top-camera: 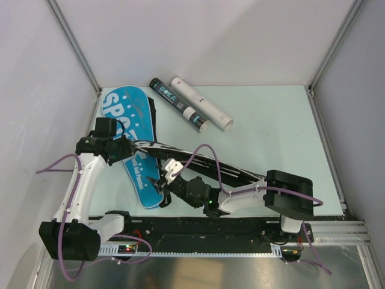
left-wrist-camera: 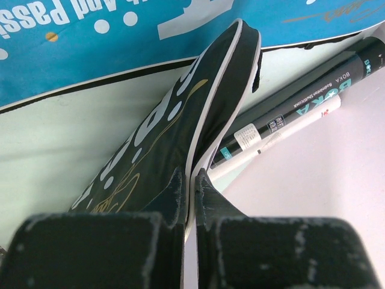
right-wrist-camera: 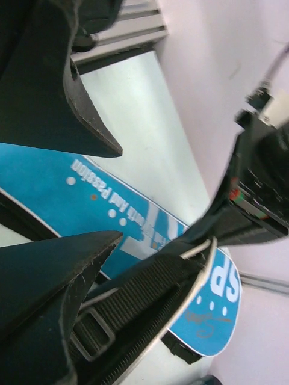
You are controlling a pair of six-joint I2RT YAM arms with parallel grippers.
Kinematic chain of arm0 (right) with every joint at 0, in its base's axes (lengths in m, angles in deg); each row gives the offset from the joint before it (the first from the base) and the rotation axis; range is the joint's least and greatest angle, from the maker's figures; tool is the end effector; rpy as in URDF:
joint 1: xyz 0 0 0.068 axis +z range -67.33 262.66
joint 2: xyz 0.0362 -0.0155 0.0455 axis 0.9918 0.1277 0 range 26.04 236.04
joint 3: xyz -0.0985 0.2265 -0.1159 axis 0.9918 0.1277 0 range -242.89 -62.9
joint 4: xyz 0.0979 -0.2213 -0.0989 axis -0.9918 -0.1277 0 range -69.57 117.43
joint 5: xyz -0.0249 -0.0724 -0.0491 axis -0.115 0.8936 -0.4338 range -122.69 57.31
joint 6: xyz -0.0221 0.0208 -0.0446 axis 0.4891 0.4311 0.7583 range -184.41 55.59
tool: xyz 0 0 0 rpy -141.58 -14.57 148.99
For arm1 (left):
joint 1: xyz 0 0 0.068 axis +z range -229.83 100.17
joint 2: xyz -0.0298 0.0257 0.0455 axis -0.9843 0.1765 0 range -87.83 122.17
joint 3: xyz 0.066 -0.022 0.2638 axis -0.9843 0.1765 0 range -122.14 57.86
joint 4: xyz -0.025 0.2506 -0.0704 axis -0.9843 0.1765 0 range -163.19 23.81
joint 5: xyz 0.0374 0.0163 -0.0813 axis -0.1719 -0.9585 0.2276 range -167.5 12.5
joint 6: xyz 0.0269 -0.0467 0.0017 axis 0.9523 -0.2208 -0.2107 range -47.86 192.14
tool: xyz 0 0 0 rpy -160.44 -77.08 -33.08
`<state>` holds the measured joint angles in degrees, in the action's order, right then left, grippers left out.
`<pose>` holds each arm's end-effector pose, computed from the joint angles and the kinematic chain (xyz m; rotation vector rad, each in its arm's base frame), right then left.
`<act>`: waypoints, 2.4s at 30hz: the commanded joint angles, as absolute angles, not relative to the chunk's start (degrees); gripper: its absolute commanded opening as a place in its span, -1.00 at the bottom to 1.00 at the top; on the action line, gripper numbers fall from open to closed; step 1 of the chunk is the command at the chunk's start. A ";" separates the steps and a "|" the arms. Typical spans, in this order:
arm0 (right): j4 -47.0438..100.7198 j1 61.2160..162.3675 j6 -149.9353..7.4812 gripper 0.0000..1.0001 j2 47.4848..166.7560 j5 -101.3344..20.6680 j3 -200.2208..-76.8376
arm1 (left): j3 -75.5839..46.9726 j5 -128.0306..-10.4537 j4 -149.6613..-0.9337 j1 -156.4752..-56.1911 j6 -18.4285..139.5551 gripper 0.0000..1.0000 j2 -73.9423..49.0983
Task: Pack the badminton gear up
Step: Adjust the racket bag at the center of the board, then zip the racket bag at the center of the board.
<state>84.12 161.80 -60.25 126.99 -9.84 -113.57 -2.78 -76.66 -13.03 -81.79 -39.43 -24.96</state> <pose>0.0850 0.3697 0.2347 -0.7326 1.3265 0.7692 0.1975 -0.0073 0.3018 -2.3096 1.6350 -0.5932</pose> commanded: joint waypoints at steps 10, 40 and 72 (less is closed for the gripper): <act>88.30 157.69 -71.78 0.13 132.59 -1.22 -120.28 | -1.64 -72.61 -12.87 -82.58 -40.91 -1.00 -29.38; 94.29 157.41 -66.75 -0.83 139.54 15.56 -129.64 | 0.66 -71.69 -12.85 -83.15 -42.72 -1.00 -32.29; 96.77 160.20 -65.87 -1.00 133.42 18.37 -113.30 | -4.60 -80.00 -12.75 -83.37 -45.99 -1.00 -30.81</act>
<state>96.71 160.49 -68.40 136.25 11.64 -115.91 -0.83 -75.70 -11.13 -83.58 -41.24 -30.07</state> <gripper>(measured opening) 0.009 0.045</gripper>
